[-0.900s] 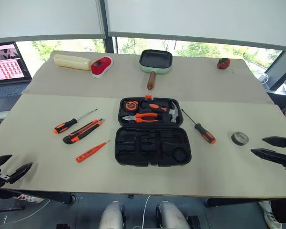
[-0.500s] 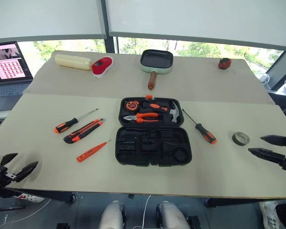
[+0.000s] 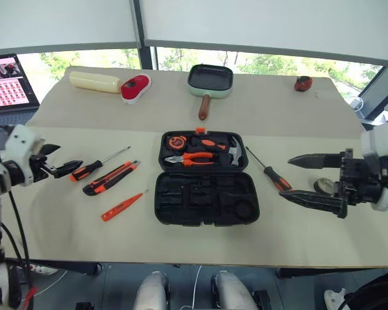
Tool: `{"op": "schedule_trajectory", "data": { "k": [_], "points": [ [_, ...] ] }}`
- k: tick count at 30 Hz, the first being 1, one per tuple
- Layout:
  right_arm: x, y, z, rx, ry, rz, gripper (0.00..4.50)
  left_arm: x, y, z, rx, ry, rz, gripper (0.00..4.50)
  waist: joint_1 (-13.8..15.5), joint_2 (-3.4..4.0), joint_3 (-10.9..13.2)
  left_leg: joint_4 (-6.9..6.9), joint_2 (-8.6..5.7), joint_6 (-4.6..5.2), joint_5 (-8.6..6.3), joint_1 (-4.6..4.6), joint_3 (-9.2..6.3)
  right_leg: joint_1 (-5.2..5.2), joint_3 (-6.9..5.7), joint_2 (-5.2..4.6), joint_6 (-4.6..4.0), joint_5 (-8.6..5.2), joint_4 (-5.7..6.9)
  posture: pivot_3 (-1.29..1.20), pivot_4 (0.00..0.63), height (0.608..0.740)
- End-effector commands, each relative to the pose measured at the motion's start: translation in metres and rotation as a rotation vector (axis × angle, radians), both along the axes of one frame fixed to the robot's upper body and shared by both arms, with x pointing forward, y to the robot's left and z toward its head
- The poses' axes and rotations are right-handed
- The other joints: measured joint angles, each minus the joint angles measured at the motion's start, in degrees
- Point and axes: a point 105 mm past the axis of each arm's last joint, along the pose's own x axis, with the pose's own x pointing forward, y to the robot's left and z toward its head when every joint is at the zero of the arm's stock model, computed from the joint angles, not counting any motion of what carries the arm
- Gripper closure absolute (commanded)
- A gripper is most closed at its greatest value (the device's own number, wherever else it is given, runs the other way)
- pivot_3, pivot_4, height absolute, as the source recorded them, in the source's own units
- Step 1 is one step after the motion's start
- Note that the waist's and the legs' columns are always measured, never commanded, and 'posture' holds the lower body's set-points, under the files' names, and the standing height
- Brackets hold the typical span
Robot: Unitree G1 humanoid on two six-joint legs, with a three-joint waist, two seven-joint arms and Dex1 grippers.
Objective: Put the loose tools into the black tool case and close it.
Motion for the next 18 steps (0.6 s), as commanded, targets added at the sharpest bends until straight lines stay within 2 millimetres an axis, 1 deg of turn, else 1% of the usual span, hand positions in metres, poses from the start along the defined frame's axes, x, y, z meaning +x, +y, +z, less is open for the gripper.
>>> {"op": "schedule_trajectory", "data": {
  "k": [1,5,7,8,9,12,14,16,17,18],
  "points": [
    [-0.007,0.01,0.007,0.01,-0.032,0.034,0.01,0.01,-0.006,-0.002,0.037,0.018,-0.045,0.0,0.3,-0.04,0.0,0.06,-0.01,0.0,0.0,-0.07,-0.04,0.0,-0.03,0.0,0.01,0.0,0.0,0.0,0.15,0.74],
    [-0.008,0.01,0.007,0.024,-0.037,0.023,0.01,0.014,-0.015,-0.01,0.06,0.064,-0.098,0.0,0.5,-0.08,0.0,0.32,0.0,0.03,-0.02,-0.24,-0.15,-0.01,-0.11,0.0,0.06,0.04,0.02,0.0,0.15,0.74],
    [-0.007,0.009,0.005,0.023,-0.04,0.012,0.0,0.015,-0.018,-0.013,0.066,0.085,-0.113,0.52,0.6,-0.1,0.0,0.39,0.01,0.03,-0.02,-0.26,-0.21,0.01,-0.13,0.01,0.07,0.04,0.04,0.0,0.15,0.74],
    [-0.007,0.009,0.004,0.022,-0.042,0.01,0.0,0.015,-0.018,-0.017,0.078,0.103,-0.12,0.68,0.7,-0.1,0.0,0.45,0.01,0.03,-0.02,-0.28,-0.24,0.02,-0.14,0.01,0.07,0.04,0.07,0.0,0.15,0.74],
    [-0.008,0.009,0.003,0.022,-0.042,0.009,0.0,0.014,-0.018,-0.019,0.087,0.117,-0.124,1.12,0.7,-0.1,0.0,0.49,0.01,0.03,-0.02,-0.29,-0.26,0.02,-0.15,0.01,0.08,0.05,0.1,0.0,0.15,0.74],
    [-0.008,0.008,0.001,0.023,-0.045,0.003,0.0,0.015,-0.018,-0.019,0.102,0.116,-0.129,2.18,0.6,-0.1,0.0,0.58,0.01,0.05,-0.03,-0.3,-0.32,0.05,-0.17,0.02,0.08,0.05,0.14,0.0,0.15,0.74],
    [-0.009,0.007,0.0,0.023,-0.048,-0.006,0.0,0.019,-0.02,-0.013,0.103,0.07,-0.132,2.97,0.6,-0.1,0.0,0.69,0.02,0.06,-0.03,-0.31,-0.36,0.05,-0.18,0.02,0.08,0.05,0.24,0.0,0.15,0.74],
    [-0.009,0.005,-0.002,0.026,-0.048,-0.018,0.0,0.028,-0.033,0.001,0.067,0.0,-0.168,3.61,0.7,-0.11,0.0,0.8,0.02,0.06,-0.04,-0.36,-0.39,0.03,-0.2,0.02,0.09,0.05,0.36,0.0,0.15,0.74],
    [-0.01,0.005,-0.003,0.026,-0.047,-0.023,0.0,0.031,-0.039,0.007,0.056,-0.031,-0.188,3.63,0.8,-0.16,0.0,0.87,0.02,0.06,-0.04,-0.38,-0.43,0.03,-0.23,0.02,0.09,0.05,0.4,0.0,0.15,0.74],
    [-0.011,0.004,-0.005,0.026,-0.046,-0.029,0.0,0.036,-0.049,0.019,0.036,-0.075,-0.221,3.63,0.9,-0.17,0.0,0.91,0.01,0.06,-0.03,-0.41,-0.48,0.03,-0.28,0.02,0.09,0.05,0.45,0.0,0.15,0.74]
  ]
}}
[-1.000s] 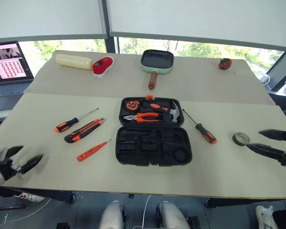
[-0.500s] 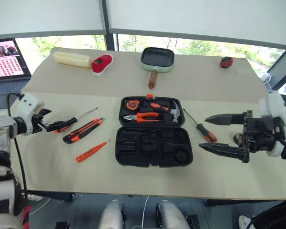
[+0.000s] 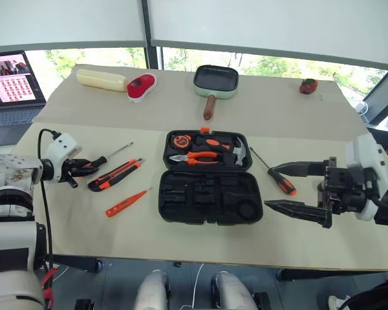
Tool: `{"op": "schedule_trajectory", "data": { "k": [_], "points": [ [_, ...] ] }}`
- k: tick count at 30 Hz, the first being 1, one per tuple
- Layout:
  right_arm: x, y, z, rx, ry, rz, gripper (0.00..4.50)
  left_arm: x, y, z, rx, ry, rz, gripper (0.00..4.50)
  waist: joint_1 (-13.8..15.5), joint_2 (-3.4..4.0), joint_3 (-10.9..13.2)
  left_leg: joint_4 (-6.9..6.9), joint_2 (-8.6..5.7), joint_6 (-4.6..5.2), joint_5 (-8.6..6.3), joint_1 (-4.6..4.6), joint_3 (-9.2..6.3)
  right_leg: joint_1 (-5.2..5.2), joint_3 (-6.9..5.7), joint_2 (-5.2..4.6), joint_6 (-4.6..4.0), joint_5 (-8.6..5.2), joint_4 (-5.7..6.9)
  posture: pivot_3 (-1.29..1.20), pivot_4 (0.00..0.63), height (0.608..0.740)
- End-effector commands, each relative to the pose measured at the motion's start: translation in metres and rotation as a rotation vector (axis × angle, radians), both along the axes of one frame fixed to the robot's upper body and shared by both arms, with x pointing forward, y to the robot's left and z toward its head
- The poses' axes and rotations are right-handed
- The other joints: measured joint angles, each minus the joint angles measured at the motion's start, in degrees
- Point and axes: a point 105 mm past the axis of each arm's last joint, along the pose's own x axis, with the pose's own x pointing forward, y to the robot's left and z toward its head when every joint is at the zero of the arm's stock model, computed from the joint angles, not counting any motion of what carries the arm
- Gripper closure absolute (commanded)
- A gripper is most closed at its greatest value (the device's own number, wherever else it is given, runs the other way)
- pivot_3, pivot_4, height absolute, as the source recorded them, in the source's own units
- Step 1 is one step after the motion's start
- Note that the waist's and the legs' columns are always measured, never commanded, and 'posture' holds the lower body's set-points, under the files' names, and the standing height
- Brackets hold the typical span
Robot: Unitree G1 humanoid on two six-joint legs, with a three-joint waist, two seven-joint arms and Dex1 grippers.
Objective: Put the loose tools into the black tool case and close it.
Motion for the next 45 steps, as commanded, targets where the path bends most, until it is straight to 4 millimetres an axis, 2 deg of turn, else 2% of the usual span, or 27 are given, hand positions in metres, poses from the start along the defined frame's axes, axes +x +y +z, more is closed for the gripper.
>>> {"op": "schedule_trajectory", "data": {
  "k": [1,4,6,8,10,11,14,18,22,27,31,36,41,43,44,45],
  "points": [
    [-0.003,-0.002,0.007,-0.007,-0.07,-0.018,0.0,0.019,-0.025,0.05,-0.059,-0.184,-0.091,3.63,0.5,-0.02,0.0,0.04,0.0,0.0,0.0,-0.03,-0.02,-0.01,-0.03,-0.01,0.0,0.0,0.02,0.0,0.15,0.74],
    [-0.006,-0.005,0.003,-0.002,-0.06,-0.04,0.0,0.029,-0.068,0.094,-0.138,-0.298,-0.264,3.63,1.1,-0.09,0.1,0.35,-0.02,0.0,0.0,-0.29,-0.26,-0.02,-0.23,-0.01,0.02,0.01,0.09,0.0,0.15,0.74],
    [-0.006,-0.005,0.0,-0.002,-0.058,-0.053,0.0,0.027,-0.089,0.108,-0.135,-0.31,-0.376,3.63,1.2,-0.11,0.1,0.57,-0.02,0.01,0.0,-0.47,-0.48,0.0,-0.44,-0.01,0.04,0.03,0.1,0.0,0.15,0.74],
    [-0.006,-0.007,-0.004,0.002,-0.053,-0.077,0.0,0.015,-0.13,0.112,-0.096,-0.271,-0.6,3.63,0.9,-0.1,0.1,0.64,-0.03,0.06,-0.03,-0.48,-0.48,0.04,-0.41,-0.02,0.07,0.04,0.11,0.0,0.15,0.74],
    [-0.005,-0.009,-0.01,0.003,-0.049,-0.106,0.0,0.001,-0.16,0.105,-0.038,-0.219,-0.773,3.63,0.8,-0.07,0.0,0.64,-0.03,0.06,-0.03,-0.47,-0.52,0.09,-0.42,-0.01,0.07,0.04,0.1,0.0,0.15,0.74],
    [-0.005,-0.01,-0.012,0.001,-0.049,-0.119,0.0,-0.003,-0.168,0.098,-0.001,-0.197,-0.825,3.63,0.8,-0.02,0.0,0.67,-0.05,0.06,-0.03,-0.47,-0.55,0.11,-0.44,-0.02,0.08,0.03,0.12,0.0,0.15,0.74],
    [-0.004,-0.012,-0.018,0.004,-0.05,-0.149,0.0,-0.008,-0.186,0.08,0.091,-0.16,-0.898,3.63,0.0,0.03,0.0,0.75,-0.04,0.06,-0.03,-0.44,-0.56,0.1,-0.4,0.01,0.08,0.03,0.2,0.0,0.15,0.74],
    [-0.004,-0.012,-0.022,0.026,-0.054,-0.185,0.0,-0.003,-0.212,0.06,0.138,-0.129,-0.895,3.63,-0.3,0.03,0.0,0.85,-0.02,0.06,-0.02,-0.42,-0.65,0.07,-0.32,0.12,0.07,0.03,0.4,0.0,0.15,0.74],
    [-0.005,-0.013,-0.026,0.034,-0.051,-0.206,0.0,-0.007,-0.226,0.042,0.167,-0.109,-0.936,3.63,-0.2,0.03,0.0,0.91,-0.03,0.06,-0.02,-0.42,-0.65,0.08,-0.29,0.1,0.08,0.02,0.43,0.0,0.15,0.74],
    [-0.003,-0.011,-0.031,0.042,-0.054,-0.235,0.0,-0.01,-0.219,0.022,0.224,-0.066,-0.932,3.63,-0.3,0.04,0.0,0.91,-0.03,0.06,-0.02,-0.41,-0.66,0.08,-0.29,0.11,0.09,0.02,0.45,0.0,0.15,0.74],
    [-0.003,-0.008,-0.032,0.049,-0.056,-0.24,0.0,-0.01,-0.216,0.014,0.24,-0.059,-0.916,3.63,-0.2,0.04,0.0,0.92,-0.03,0.06,-0.02,-0.42,-0.66,0.09,-0.29,0.11,0.08,0.02,0.44,0.0,0.15,0.74],
    [-0.003,-0.008,-0.031,0.082,-0.038,-0.246,0.0,-0.003,-0.228,0.01,0.215,-0.062,-0.889,3.63,-0.1,0.04,0.0,0.93,-0.04,0.06,-0.02,-0.4,-0.66,0.11,-0.29,0.1,0.08,0.02,0.45,0.0,0.15,0.74],
    [-0.005,-0.009,-0.037,0.062,-0.037,-0.258,0.0,-0.008,-0.241,0.002,0.183,-0.044,-0.92,3.63,0.0,0.04,0.0,0.95,-0.05,0.06,-0.02,-0.41,-0.66,0.11,-0.28,0.09,0.09,0.02,0.44,0.0,0.15,0.74],
    [-0.005,-0.007,-0.03,0.09,-0.043,-0.257,0.0,-0.008,-0.247,0.005,0.174,-0.048,-0.932,2.62,0.1,0.04,0.0,0.95,-0.06,0.06,-0.02,-0.41,-0.66,0.12,-0.28,0.09,0.09,0.02,0.44,0.0,0.15,0.74],
    [-0.005,-0.006,-0.028,0.098,-0.043,-0.253,0.0,-0.007,-0.249,0.007,0.17,-0.053,-0.937,2.45,0.1,0.04,0.0,0.96,-0.06,0.06,-0.02,-0.41,-0.66,0.11,-0.28,0.09,0.09,0.02,0.44,0.0,0.15,0.74],
    [-0.005,-0.006,-0.028,0.1,-0.041,-0.254,0.0,-0.006,-0.251,0.01,0.167,-0.064,-0.937,2.07,0.2,0.04,0.0,0.96,-0.06,0.06,-0.02,-0.4,-0.66,0.12,-0.28,0.09,0.09,0.02,0.44,0.0,0.15,0.74]
  ]
}}
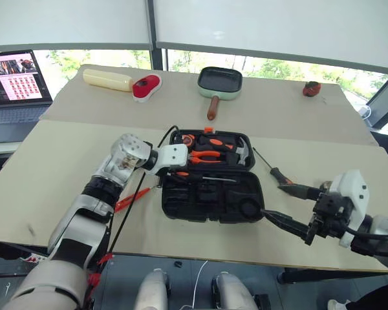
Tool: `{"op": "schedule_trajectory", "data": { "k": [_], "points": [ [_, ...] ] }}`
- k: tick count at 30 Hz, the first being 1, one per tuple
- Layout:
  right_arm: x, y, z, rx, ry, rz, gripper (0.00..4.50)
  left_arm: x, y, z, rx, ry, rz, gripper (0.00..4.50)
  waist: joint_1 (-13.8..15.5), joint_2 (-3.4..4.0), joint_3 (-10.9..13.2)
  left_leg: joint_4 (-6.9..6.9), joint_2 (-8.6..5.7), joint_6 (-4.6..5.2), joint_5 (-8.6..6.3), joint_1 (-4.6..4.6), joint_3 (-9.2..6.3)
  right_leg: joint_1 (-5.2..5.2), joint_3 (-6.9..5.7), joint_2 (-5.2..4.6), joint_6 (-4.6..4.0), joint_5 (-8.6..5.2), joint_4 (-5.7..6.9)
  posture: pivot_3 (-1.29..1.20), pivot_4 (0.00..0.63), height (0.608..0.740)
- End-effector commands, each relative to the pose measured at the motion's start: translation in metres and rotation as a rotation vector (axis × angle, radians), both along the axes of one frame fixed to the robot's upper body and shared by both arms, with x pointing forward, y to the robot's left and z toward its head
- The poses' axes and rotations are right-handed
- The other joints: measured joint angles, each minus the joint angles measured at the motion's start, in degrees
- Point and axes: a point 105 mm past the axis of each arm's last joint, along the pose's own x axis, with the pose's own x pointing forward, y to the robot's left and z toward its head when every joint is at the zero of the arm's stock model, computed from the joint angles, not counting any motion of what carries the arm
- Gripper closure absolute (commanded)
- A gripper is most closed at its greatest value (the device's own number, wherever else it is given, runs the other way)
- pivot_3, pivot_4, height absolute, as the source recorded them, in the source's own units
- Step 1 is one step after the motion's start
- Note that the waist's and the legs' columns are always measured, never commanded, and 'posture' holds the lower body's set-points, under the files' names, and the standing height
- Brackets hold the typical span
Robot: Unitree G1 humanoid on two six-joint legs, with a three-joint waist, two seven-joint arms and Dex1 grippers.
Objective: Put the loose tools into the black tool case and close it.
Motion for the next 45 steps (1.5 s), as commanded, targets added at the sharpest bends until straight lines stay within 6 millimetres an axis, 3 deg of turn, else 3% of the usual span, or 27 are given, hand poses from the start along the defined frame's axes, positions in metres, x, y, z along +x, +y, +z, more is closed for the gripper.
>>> {"op": "schedule_trajectory", "data": {
  "k": [1,6,9,12,21,34,39,41,44,45],
  "points": [
    [-0.002,0.003,0.015,0.01,-0.063,0.008,0.0,0.004,-0.011,0.019,-0.03,-0.053,-0.025,1.81,0.2,0.0,0.0,0.0,0.0,0.0,0.0,0.0,0.0,0.0,0.0,0.0,0.0,0.0,0.0,0.0,0.15,0.74],
    [-0.004,0.005,0.013,0.01,-0.056,0.001,0.0,0.005,-0.011,0.041,-0.073,-0.095,-0.022,0.13,0.3,0.0,0.0,0.03,-0.01,0.0,0.0,-0.01,-0.02,0.02,0.0,0.0,0.01,0.0,0.01,0.0,0.15,0.74],
    [-0.005,0.003,0.011,-0.003,-0.054,-0.002,0.0,0.003,-0.014,0.046,-0.085,-0.111,-0.044,0.13,0.3,0.0,0.0,0.01,0.0,0.0,0.0,0.0,-0.04,0.01,0.0,0.01,0.01,0.0,0.0,0.0,0.15,0.74],
    [-0.001,0.002,0.011,-0.011,-0.062,-0.019,0.0,0.002,-0.018,0.045,-0.102,-0.109,-0.054,0.89,0.3,0.01,0.0,0.02,-0.01,0.0,0.0,0.0,-0.03,0.02,0.0,0.0,0.01,0.0,0.0,0.0,0.15,0.74],
    [0.003,0.0,0.012,-0.029,-0.065,-0.021,0.0,0.009,-0.027,0.025,-0.08,-0.094,-0.044,4.39,0.3,0.0,0.0,0.02,-0.02,0.0,0.0,-0.01,-0.03,0.01,0.0,0.01,0.01,0.0,0.0,0.0,0.15,0.74],
    [0.003,0.004,0.005,-0.012,-0.052,-0.018,0.0,0.012,-0.029,-0.01,0.042,-0.083,-0.042,4.46,0.3,0.02,0.0,0.02,-0.03,0.01,0.0,0.02,-0.06,0.06,0.0,0.0,0.01,0.0,-0.01,0.0,0.15,0.74],
    [0.004,-0.001,-0.001,-0.013,-0.044,-0.055,0.0,0.011,-0.035,-0.014,0.035,-0.077,-0.052,4.46,0.5,0.03,0.0,0.04,-0.05,0.01,0.0,0.02,-0.06,0.09,0.0,-0.01,0.01,0.0,-0.01,0.0,0.15,0.74],
    [0.004,-0.007,-0.004,-0.028,-0.045,-0.085,0.0,0.013,-0.035,-0.009,0.019,-0.088,-0.047,4.46,0.5,0.04,0.0,0.04,-0.07,0.01,0.0,0.02,-0.06,0.1,-0.01,-0.03,0.03,0.0,-0.01,0.0,0.15,0.74],
    [0.006,-0.036,-0.012,-0.086,-0.043,-0.239,0.0,0.018,-0.028,0.019,-0.094,-0.083,-0.005,4.46,0.5,0.03,0.0,0.04,-0.07,0.01,0.0,0.02,-0.06,0.1,-0.01,-0.03,0.03,0.0,-0.01,0.0,0.15,0.74],
    [0.005,-0.047,-0.013,-0.093,-0.038,-0.294,0.0,0.018,-0.024,0.031,-0.15,-0.062,0.005,4.23,0.5,0.04,0.0,0.04,-0.07,0.01,0.0,0.02,-0.06,0.07,-0.01,-0.03,0.03,0.0,0.0,0.0,0.15,0.74]
  ]
}}
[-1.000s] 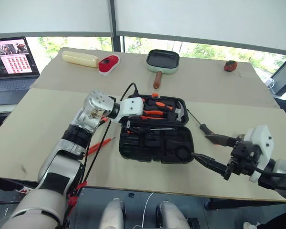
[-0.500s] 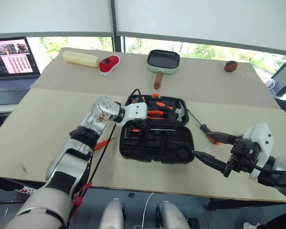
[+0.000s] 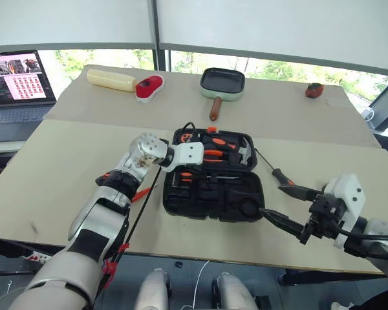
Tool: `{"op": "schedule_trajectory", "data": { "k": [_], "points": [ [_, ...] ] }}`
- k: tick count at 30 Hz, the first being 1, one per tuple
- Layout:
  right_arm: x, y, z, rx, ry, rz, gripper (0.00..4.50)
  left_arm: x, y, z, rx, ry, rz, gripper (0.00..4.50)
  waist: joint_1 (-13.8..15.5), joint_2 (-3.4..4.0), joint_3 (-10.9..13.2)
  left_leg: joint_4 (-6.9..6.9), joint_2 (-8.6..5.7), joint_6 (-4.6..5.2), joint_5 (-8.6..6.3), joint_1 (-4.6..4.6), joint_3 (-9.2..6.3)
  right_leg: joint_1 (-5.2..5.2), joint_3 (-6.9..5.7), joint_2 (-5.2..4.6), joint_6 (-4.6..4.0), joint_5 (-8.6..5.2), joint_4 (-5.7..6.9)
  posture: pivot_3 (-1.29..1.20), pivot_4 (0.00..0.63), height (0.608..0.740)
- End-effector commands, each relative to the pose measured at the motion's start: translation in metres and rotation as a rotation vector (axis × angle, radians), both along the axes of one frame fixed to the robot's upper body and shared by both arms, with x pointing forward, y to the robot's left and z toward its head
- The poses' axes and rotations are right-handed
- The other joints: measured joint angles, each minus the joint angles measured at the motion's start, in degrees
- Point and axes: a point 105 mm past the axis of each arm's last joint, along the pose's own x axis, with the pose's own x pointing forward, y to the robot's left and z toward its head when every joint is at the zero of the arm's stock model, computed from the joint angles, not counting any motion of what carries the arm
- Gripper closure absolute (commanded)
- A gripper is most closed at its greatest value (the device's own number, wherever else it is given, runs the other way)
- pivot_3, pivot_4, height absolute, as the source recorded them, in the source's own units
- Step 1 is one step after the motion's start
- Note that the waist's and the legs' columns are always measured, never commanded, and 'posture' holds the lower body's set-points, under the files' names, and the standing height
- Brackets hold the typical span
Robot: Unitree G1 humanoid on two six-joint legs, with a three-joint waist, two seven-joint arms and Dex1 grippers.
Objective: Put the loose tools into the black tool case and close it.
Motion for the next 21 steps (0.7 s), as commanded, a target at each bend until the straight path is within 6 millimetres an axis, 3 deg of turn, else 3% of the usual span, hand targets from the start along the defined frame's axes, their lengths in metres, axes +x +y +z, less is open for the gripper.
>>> {"op": "schedule_trajectory", "data": {
  "k": [1,2,4,7,10,12,16,21],
  "points": [
    [0.001,-0.041,0.006,-0.045,-0.053,-0.204,0.0,0.0,0.01,0.039,-0.163,0.06,0.013,3.96,-0.1,0.0,0.0,0.0,0.0,0.0,0.0,-0.02,0.0,-0.03,0.0,0.0,0.0,0.0,0.0,0.0,0.15,0.74],
    [-0.001,-0.046,0.006,-0.043,-0.049,-0.23,0.0,-0.002,0.012,0.045,-0.195,0.079,0.011,3.75,-0.2,0.01,0.0,-0.01,0.01,0.0,0.0,-0.06,0.0,-0.09,0.0,0.01,0.0,0.0,0.01,0.0,0.15,0.74],
    [-0.015,-0.077,0.0,-0.036,-0.014,-0.353,0.0,-0.021,0.028,0.082,-0.368,0.152,-0.052,3.02,-0.4,0.06,0.0,-0.03,0.03,0.0,0.0,-0.05,0.01,-0.11,0.01,0.02,0.0,0.0,0.02,0.0,0.15,0.74],
    [-0.032,-0.104,-0.004,-0.044,0.019,-0.447,0.0,-0.049,0.047,0.119,-0.572,0.224,-0.104,1.97,-0.8,0.14,0.0,-0.12,0.13,0.0,0.0,-0.03,0.01,-0.1,-0.02,0.06,-0.06,-0.04,0.02,0.0,0.15,0.74],
    [-0.038,-0.117,-0.005,-0.058,0.027,-0.474,0.0,-0.071,0.062,0.121,-0.568,0.305,-0.109,0.83,-1.5,0.4,-0.1,-0.11,0.13,0.0,0.0,0.1,0.0,0.0,0.02,0.03,-0.03,-0.05,0.02,0.0,0.15,0.74],
    [-0.035,-0.122,-0.005,-0.057,0.03,-0.476,0.0,-0.086,0.071,0.113,-0.506,0.342,-0.108,0.11,-1.6,0.43,-0.1,-0.08,0.11,-0.01,0.0,0.22,0.01,0.12,0.03,0.03,-0.03,-0.05,0.05,0.0,0.15,0.74],
    [-0.015,-0.118,-0.012,-0.05,0.041,-0.429,0.0,-0.102,0.077,0.102,-0.465,0.396,-0.085,0.03,-1.8,0.41,0.0,-0.15,0.14,-0.03,0.0,1.0,0.09,0.8,0.1,0.05,0.07,-0.25,-0.04,0.0,0.15,0.74],
    [0.025,-0.104,-0.024,-0.046,0.048,-0.352,0.0,-0.109,0.076,0.093,-0.434,0.381,-0.068,0.03,-1.6,0.43,0.0,-0.17,0.13,-0.03,0.0,1.05,0.14,0.86,0.15,0.03,0.04,-0.26,-0.13,0.0,0.15,0.74]
  ]
}}
